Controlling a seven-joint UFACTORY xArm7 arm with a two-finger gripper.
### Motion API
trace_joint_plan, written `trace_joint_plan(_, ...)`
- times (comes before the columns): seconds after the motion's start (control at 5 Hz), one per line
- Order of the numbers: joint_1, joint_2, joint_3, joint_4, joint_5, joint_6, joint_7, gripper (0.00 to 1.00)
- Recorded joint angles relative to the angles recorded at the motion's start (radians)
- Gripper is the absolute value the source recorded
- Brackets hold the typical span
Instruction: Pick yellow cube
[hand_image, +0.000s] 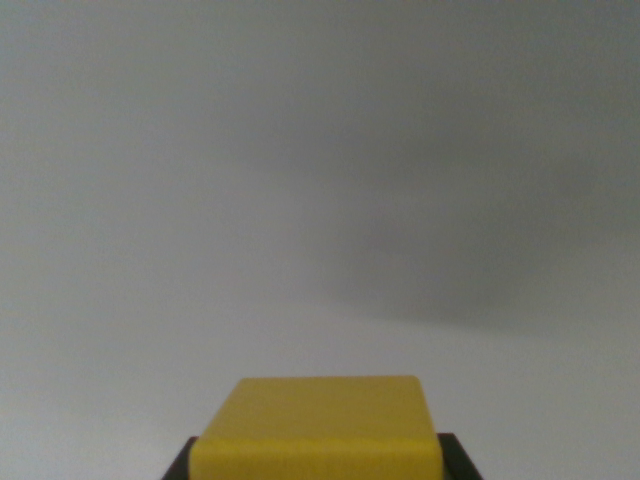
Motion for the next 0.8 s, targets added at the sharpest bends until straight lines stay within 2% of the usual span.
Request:
trace_joint_plan(0.2,0.0,0.0,0.0,0.0,0.0,0.0,0.0,1.0)
trace_joint_plan(0.4,0.0003,-0.015,-0.001,0.03,-0.003,0.045,0.004,1.0)
trace_joint_plan(0.6,0.0003,-0.015,-0.001,0.03,-0.003,0.045,0.004,1.0)
trace_joint_plan(0.8,0.0005,-0.031,-0.002,0.059,-0.006,0.089,0.008,1.0)
